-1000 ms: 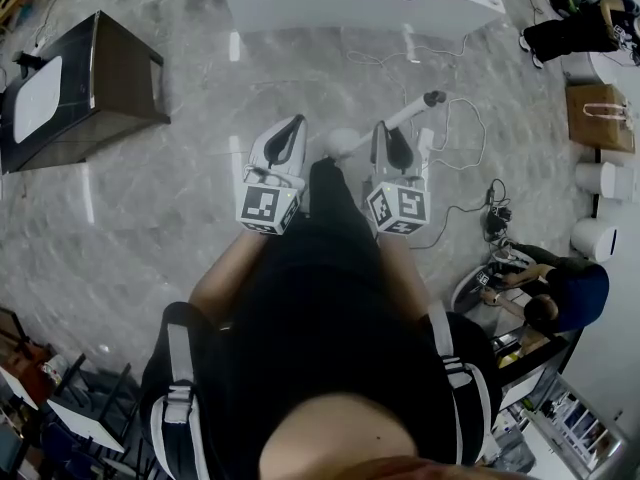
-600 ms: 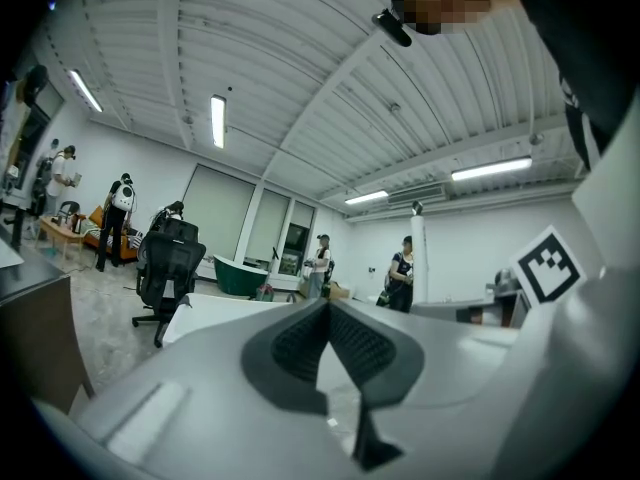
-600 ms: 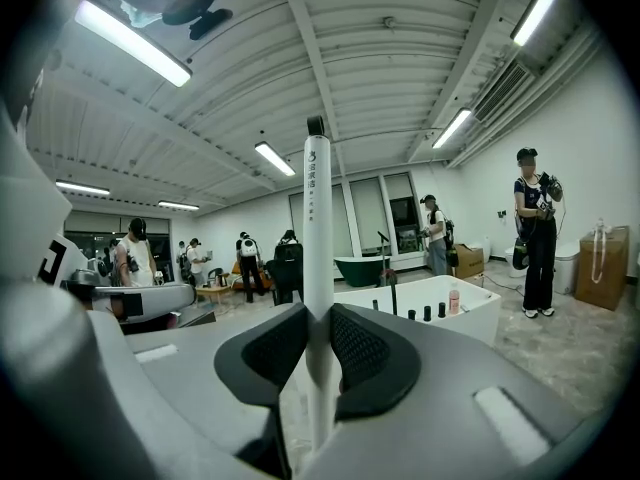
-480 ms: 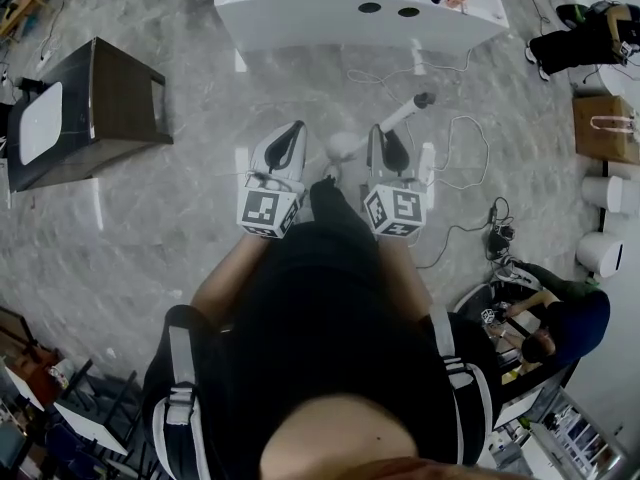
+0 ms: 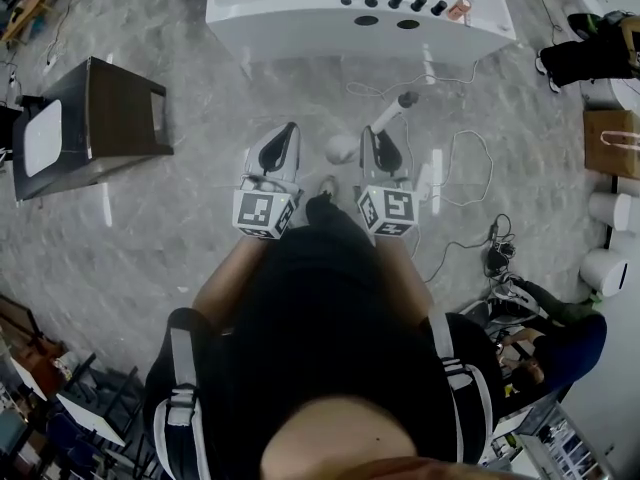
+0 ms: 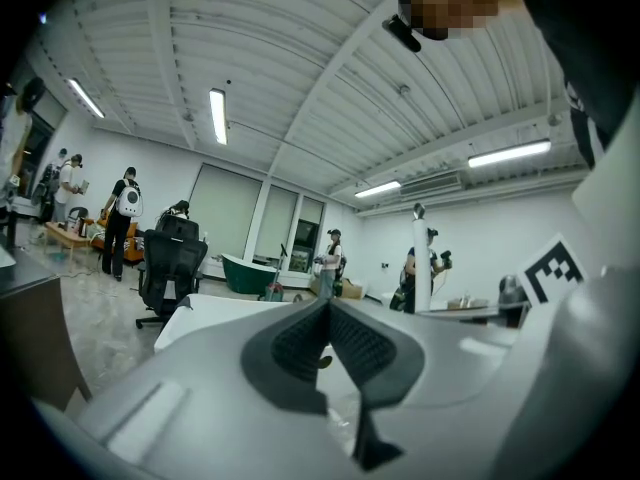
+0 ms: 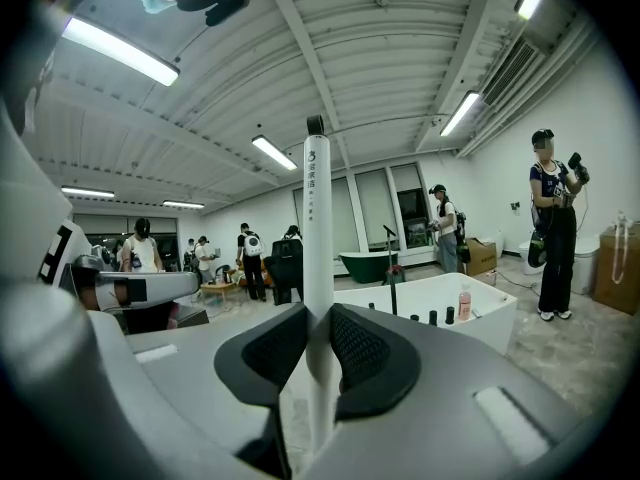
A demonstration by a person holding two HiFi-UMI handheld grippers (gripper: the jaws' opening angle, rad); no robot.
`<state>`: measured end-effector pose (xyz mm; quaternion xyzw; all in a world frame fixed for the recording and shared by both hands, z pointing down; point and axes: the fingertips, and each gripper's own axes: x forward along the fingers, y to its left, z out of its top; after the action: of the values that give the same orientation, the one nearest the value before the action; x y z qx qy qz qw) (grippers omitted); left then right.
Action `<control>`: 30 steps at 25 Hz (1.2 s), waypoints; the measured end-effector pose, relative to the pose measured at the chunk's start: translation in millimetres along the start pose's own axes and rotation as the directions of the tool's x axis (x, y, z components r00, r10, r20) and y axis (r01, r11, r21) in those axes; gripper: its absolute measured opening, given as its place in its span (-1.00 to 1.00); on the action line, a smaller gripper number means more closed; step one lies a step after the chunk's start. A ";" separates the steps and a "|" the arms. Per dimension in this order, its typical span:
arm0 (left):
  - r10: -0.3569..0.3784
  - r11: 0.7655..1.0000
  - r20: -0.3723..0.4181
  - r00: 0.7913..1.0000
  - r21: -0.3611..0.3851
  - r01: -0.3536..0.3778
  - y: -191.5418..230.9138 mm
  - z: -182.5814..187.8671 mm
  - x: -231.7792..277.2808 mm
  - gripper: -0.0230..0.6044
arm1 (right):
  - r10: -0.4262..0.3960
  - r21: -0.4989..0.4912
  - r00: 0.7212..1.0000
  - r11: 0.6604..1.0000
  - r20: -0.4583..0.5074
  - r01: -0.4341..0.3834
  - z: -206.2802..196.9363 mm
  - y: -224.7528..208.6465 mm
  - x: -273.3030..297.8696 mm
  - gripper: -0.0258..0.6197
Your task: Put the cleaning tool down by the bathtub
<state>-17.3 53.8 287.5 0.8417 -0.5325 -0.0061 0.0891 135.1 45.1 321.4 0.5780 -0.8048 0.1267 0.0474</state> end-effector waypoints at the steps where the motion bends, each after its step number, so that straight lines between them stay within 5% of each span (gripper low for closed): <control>1: 0.010 1.000 -0.001 1.000 -0.003 -0.010 0.1 -0.5 8.4 -0.90 | 0.002 0.000 1.000 1.000 -0.003 -0.002 -0.4 -5.8 5.5 -0.68; 13: 0.058 0.998 0.004 0.998 -0.002 -0.058 -4.7 -3.9 65.7 -0.90 | 0.019 -0.005 1.000 1.000 -0.021 -0.019 -5.4 -56.6 43.0 -0.68; 30: 0.005 1.000 -0.015 1.000 -0.003 -0.006 38.9 -14.8 147.9 -0.90 | -0.043 0.006 0.998 0.999 -0.042 0.043 -11.8 -80.2 126.4 -0.68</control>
<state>13.4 -93.1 320.7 0.8401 -0.5341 -0.0005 0.0943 168.4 -91.9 372.8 0.5925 -0.7905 0.1405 0.0652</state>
